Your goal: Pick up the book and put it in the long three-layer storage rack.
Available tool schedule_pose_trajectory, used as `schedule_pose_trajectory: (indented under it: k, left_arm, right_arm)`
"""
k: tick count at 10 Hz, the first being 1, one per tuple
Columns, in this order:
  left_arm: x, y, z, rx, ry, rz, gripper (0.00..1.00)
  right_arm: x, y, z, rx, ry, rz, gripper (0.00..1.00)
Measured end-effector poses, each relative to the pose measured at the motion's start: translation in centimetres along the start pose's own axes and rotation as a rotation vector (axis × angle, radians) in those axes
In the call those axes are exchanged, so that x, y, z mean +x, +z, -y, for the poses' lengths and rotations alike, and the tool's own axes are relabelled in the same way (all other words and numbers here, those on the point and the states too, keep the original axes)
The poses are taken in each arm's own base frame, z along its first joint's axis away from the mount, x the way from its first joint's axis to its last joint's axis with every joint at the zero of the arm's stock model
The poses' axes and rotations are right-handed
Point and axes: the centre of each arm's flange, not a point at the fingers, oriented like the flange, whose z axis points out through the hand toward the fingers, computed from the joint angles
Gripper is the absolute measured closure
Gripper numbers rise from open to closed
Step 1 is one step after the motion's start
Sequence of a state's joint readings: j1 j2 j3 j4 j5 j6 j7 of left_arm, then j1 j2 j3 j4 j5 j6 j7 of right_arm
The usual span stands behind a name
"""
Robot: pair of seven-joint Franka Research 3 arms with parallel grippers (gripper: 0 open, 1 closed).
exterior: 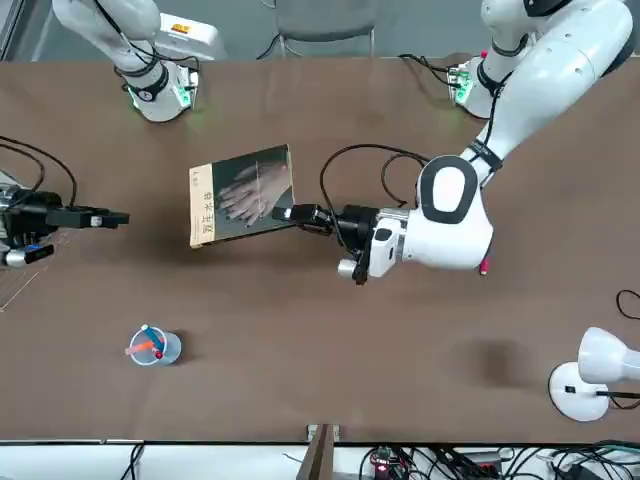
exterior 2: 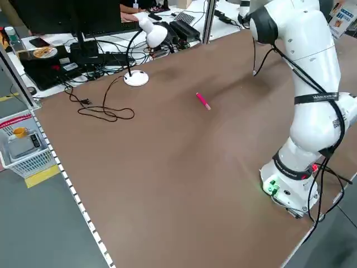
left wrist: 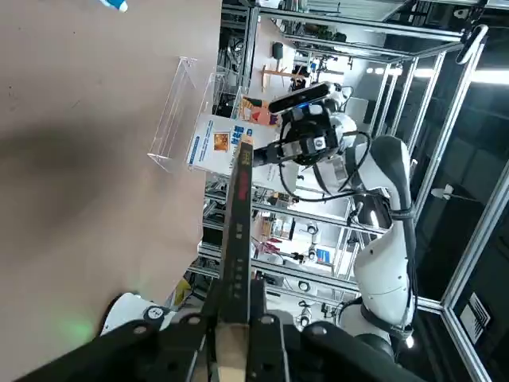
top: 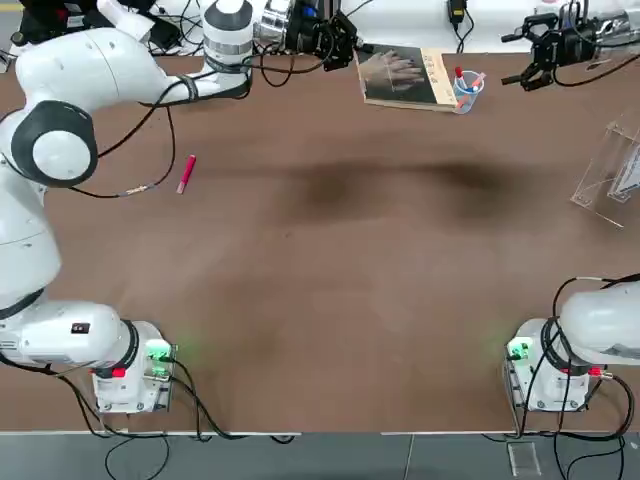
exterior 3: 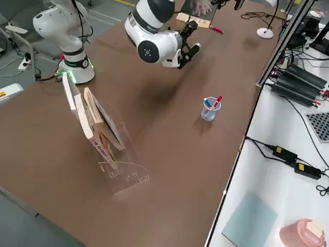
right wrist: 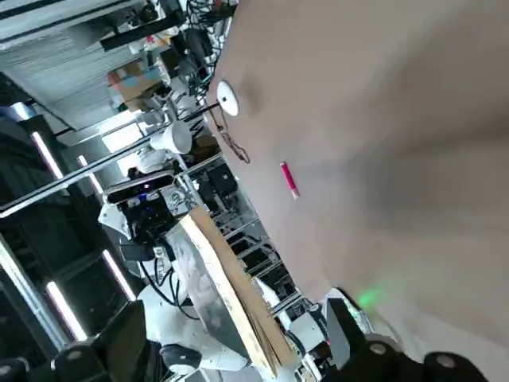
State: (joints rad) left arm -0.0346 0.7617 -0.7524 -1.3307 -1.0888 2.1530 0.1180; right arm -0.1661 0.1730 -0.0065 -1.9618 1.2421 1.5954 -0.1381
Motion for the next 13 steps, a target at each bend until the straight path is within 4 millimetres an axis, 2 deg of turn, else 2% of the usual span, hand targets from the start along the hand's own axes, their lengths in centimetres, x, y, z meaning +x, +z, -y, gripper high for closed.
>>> schedule_pose_trajectory:
  k: [4, 7, 10, 13]
  left_arm:
    - [0.0, 0.1, 0.0, 0.001, 0.001, -0.004, 0.98]
    - [-0.1, 0.6, 0.0, 0.004, 0.002, -0.012, 0.98]
    - [-0.1, 0.7, 0.0, 0.006, 0.002, -0.016, 0.98]
    - [-0.1, 0.7, 0.0, 0.006, 0.003, -0.016, 0.98]
  right_arm:
    - [0.4, 2.4, -1.2, 0.008, -0.127, 0.045, 0.0]
    - [0.7, 3.4, -1.9, 0.033, -0.191, 0.081, 0.0]
    - [0.7, 4.2, -1.5, 0.101, -0.187, 0.094, 0.0]
    - [0.4, 6.0, -1.2, 0.129, -0.186, 0.114, 0.0]
